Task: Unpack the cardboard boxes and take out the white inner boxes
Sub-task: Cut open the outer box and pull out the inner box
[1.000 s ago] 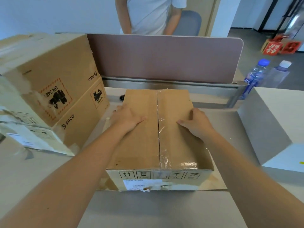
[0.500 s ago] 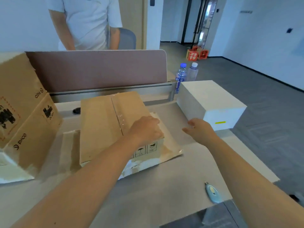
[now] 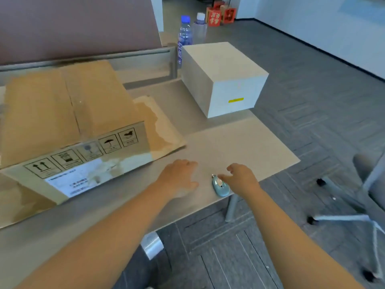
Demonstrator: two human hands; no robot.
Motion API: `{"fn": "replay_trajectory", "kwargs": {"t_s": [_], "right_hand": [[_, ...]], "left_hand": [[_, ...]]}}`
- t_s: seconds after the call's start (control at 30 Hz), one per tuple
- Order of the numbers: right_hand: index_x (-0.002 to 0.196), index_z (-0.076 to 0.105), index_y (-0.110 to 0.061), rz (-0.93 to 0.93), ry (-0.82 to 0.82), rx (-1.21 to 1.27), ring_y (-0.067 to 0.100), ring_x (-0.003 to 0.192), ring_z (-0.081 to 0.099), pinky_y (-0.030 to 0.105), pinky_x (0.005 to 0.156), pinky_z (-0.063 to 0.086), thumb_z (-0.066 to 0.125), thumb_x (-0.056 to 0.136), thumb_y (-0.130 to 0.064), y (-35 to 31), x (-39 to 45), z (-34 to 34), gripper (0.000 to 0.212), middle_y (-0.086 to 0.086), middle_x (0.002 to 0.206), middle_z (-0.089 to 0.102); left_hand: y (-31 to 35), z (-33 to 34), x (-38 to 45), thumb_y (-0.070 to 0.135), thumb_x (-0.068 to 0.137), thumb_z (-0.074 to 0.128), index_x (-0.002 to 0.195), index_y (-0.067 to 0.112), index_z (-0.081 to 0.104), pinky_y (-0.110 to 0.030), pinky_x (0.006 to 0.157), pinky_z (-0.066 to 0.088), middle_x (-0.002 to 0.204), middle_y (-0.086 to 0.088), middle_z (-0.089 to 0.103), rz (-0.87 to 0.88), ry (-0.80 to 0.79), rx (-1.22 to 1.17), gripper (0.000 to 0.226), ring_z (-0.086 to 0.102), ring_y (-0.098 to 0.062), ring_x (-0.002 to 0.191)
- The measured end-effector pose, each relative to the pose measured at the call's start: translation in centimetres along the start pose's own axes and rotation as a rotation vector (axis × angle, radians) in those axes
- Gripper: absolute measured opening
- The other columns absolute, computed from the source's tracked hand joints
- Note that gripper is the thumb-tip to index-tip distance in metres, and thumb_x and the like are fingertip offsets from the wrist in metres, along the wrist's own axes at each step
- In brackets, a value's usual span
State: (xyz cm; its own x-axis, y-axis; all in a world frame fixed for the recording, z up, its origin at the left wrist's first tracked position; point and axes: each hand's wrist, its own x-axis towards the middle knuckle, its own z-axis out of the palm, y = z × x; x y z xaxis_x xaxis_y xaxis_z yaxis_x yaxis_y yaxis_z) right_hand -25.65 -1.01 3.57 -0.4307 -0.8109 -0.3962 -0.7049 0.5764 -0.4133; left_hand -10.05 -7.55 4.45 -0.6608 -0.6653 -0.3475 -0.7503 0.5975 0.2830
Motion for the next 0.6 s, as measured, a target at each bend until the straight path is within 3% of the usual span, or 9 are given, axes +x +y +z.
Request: {"fn": "replay_trajectory", "kwargs": {"t_s": [0.1, 0.23, 0.33, 0.47, 0.6], "right_hand": [[0.098, 0.058, -0.004, 0.0, 0.011, -0.075, 0.032, 0.114, 0.05, 0.034, 0.084, 0.041, 0.052, 0.092, -0.034, 1.1, 0.7, 2.6, 0.032, 0.018, 0.113, 0.05], [0.113, 0.052, -0.001, -0.029, 0.099, -0.042, 0.031, 0.106, 0.051, 0.034, 0.079, 0.039, 0.05, 0.094, -0.029, 1.4, 1.0, 4.2, 0.034, 0.016, 0.116, 0.049], [0.097, 0.042, -0.007, -0.058, 0.088, 0.109, 0.029, 0.085, 0.049, 0.03, 0.067, 0.032, 0.051, 0.094, -0.024, 1.1, 1.1, 4.2, 0.019, 0.011, 0.095, 0.05], [0.092, 0.034, -0.009, -0.108, 0.084, 0.26, 0.025, 0.078, 0.044, 0.031, 0.062, 0.034, 0.052, 0.093, -0.021, 0.0, 0.6, 3.0, 0.023, -0.002, 0.07, 0.04], [0.106, 0.046, -0.004, -0.197, 0.102, 0.355, 0.021, 0.083, 0.044, 0.027, 0.068, 0.032, 0.053, 0.093, -0.021, -2.4, 0.0, 0.7, 0.023, 0.004, 0.09, 0.047]], "left_hand": [[-0.6, 2.5, -0.1, 0.032, 0.094, 0.048, 0.14, 0.011, 0.035, -0.034, 0.104, 0.034, 0.141, -0.009, 0.039, -0.022, -0.041, -0.005, 0.052, 0.036, -0.025, 0.129], [-1.7, 4.4, -0.6, 0.037, 0.091, 0.052, 0.134, 0.01, 0.041, -0.036, 0.102, 0.036, 0.136, -0.006, 0.043, -0.057, -0.04, 0.01, 0.051, 0.039, -0.024, 0.124], [-1.8, 4.3, -1.0, 0.036, 0.091, 0.052, 0.135, 0.011, 0.04, -0.036, 0.104, 0.034, 0.137, -0.005, 0.041, -0.061, -0.027, 0.022, 0.052, 0.037, -0.024, 0.126], [-1.4, 2.5, -1.5, 0.033, 0.094, 0.047, 0.142, 0.013, 0.032, -0.031, 0.107, 0.029, 0.146, -0.006, 0.032, -0.063, 0.026, 0.013, 0.055, 0.028, -0.022, 0.134], [-1.3, -0.3, -2.8, 0.036, 0.094, 0.048, 0.145, 0.015, 0.027, -0.029, 0.11, 0.022, 0.151, -0.003, 0.025, -0.074, 0.101, -0.005, 0.06, 0.021, -0.019, 0.139]]}}
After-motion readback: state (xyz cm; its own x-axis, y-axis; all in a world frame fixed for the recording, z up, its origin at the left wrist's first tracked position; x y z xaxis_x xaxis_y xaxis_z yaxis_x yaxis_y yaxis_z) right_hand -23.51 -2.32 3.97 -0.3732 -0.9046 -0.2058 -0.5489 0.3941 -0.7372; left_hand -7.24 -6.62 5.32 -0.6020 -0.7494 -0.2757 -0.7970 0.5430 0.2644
